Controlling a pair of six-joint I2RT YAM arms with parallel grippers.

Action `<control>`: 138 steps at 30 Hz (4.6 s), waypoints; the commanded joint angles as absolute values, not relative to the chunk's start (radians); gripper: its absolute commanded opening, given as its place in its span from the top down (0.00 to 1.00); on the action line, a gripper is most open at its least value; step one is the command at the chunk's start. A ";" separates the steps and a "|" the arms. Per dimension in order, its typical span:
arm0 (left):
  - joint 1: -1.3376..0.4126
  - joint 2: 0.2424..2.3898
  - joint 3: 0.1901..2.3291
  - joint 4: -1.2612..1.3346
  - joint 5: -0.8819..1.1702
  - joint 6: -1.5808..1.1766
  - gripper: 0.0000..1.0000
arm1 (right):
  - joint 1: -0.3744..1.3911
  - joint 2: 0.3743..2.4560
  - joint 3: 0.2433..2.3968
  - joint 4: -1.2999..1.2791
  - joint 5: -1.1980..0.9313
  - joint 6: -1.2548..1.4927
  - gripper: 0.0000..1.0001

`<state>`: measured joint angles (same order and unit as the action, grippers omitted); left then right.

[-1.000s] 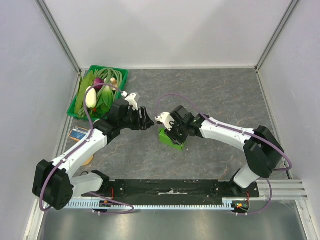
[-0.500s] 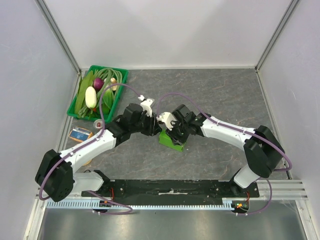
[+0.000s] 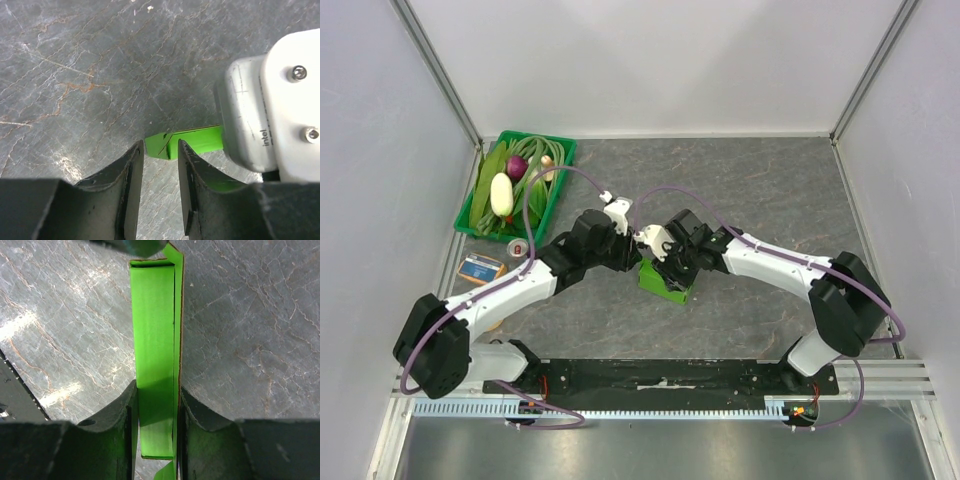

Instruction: Fold the paper box

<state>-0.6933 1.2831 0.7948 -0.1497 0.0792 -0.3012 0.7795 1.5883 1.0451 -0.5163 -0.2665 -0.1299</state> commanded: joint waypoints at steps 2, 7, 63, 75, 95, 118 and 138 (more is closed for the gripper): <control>-0.631 1.184 0.700 0.046 0.164 -0.362 0.59 | 0.781 1.525 1.011 -0.494 -0.282 -0.114 0.72; -0.589 1.221 0.686 0.083 0.290 -0.391 0.68 | 0.781 1.516 1.008 -0.494 -0.278 -0.114 0.73; -0.876 1.244 0.552 0.164 -0.221 -0.406 0.98 | 0.790 1.536 1.019 -0.373 -0.123 -0.009 0.73; -0.919 1.221 0.486 0.206 -0.307 -0.422 0.98 | 0.796 1.493 0.959 -0.313 -0.087 -0.002 0.68; -0.946 1.193 0.431 0.195 -0.337 -0.356 0.98 | 0.798 1.494 0.933 -0.295 -0.060 -0.028 0.62; -0.992 1.215 0.517 0.080 -0.449 -0.434 0.98 | 0.799 1.223 0.996 -0.693 0.071 0.356 0.52; -1.003 1.227 0.542 0.061 -0.446 -0.423 0.98 | 0.844 1.281 0.928 -0.557 0.049 0.339 0.66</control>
<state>-0.9924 1.2041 0.5320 0.1333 -0.4309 -0.4049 0.8375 1.2640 0.9394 -0.6178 0.0418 0.3485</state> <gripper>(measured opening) 0.025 0.349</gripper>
